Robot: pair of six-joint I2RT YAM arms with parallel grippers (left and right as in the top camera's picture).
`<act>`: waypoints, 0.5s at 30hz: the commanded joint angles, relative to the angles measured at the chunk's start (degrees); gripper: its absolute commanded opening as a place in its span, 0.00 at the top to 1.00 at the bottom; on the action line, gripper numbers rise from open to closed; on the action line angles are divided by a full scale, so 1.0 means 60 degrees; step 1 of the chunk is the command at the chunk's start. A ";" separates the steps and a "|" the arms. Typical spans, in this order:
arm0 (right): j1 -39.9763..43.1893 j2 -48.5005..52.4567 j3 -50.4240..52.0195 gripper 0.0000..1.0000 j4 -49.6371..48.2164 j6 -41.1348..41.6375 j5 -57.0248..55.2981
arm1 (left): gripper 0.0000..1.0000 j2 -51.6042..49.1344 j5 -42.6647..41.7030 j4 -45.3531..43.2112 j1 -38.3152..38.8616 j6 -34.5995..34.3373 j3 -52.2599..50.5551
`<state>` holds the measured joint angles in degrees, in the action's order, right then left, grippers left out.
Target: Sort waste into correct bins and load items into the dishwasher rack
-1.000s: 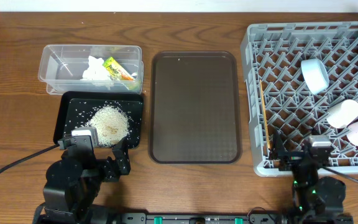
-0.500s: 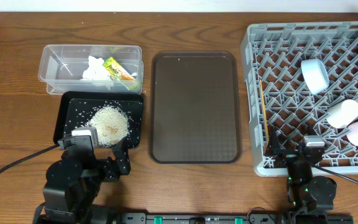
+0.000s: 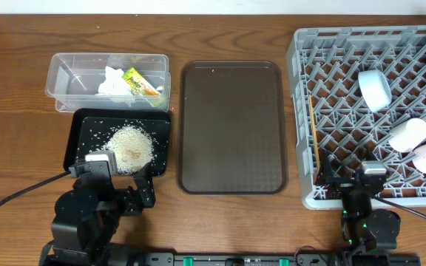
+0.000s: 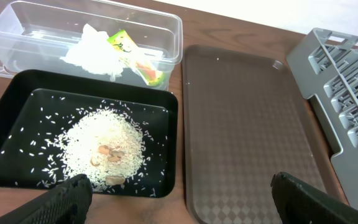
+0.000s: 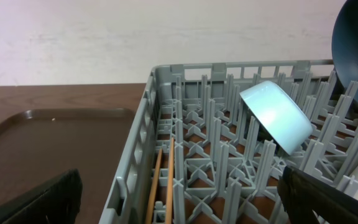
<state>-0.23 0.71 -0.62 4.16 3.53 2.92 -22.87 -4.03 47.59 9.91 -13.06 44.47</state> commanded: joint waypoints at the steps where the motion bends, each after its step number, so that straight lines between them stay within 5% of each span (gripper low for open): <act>1: -0.0153 -0.0058 0.0051 0.01 -0.0018 -0.0073 -0.0095 | 0.05 0.0018 0.0146 -0.0018 0.0022 0.0058 0.0000; 15: -0.0153 -0.0058 0.0051 0.01 -0.0015 -0.0069 -0.0095 | 0.05 0.0321 0.0331 0.0120 -0.0098 0.0211 -0.0117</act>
<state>-0.23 0.71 -0.62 4.16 3.53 2.92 -22.61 -3.79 48.25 9.82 -12.99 44.42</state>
